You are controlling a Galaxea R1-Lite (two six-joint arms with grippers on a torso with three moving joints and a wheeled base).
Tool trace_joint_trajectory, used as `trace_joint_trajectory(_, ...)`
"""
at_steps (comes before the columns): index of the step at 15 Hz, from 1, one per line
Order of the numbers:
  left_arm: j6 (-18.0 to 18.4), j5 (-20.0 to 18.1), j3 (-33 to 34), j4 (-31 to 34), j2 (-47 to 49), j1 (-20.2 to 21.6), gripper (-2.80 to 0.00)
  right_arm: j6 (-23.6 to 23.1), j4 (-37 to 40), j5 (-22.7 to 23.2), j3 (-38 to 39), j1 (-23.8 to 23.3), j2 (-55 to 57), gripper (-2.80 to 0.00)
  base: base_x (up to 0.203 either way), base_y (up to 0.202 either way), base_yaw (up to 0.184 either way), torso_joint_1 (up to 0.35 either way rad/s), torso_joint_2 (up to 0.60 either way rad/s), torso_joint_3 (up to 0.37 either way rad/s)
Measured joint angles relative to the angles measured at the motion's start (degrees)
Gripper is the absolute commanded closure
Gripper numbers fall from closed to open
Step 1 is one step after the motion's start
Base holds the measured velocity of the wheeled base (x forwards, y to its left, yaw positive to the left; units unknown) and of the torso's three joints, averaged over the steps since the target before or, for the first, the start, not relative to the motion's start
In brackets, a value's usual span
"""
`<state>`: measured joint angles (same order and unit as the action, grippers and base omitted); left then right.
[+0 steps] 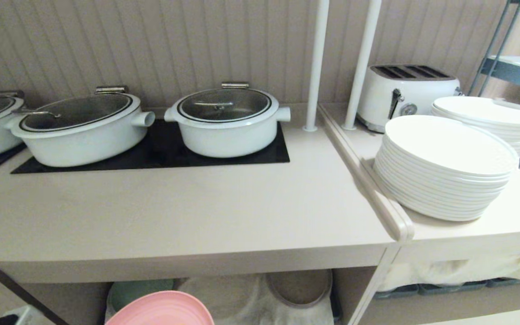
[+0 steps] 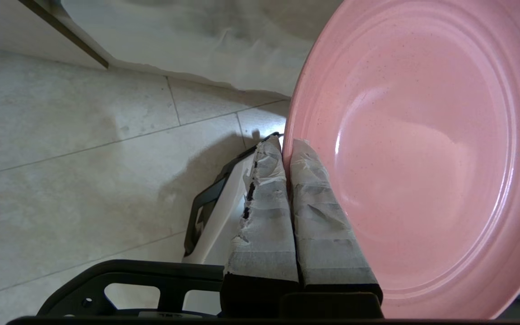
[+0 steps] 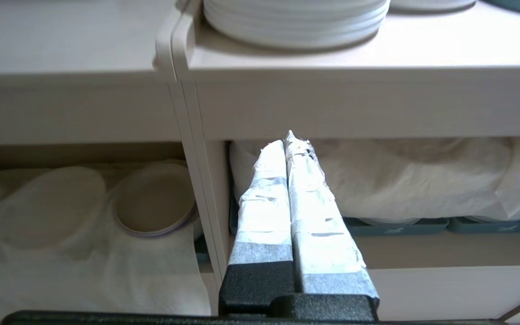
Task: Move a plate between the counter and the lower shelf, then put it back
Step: Put the plate
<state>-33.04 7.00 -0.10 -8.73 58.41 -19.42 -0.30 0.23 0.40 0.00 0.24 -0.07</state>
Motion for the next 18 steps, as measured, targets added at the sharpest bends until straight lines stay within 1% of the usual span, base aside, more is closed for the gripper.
trace_joint_trajectory(5,-0.09,-0.02,0.0,0.02,0.02,-0.01,0.0,0.0,-0.03,0.02,0.0,0.0,0.0,0.0,0.0,0.0,0.0,0.202,-0.42,-0.215)
trace_joint_trajectory(18,-0.09,-0.04,0.0,0.0,0.0,-0.09,0.0,0.0,-0.05,0.01,0.0,0.0,0.0,0.0,0.0,0.0,0.0,0.162,-0.33,-0.167)
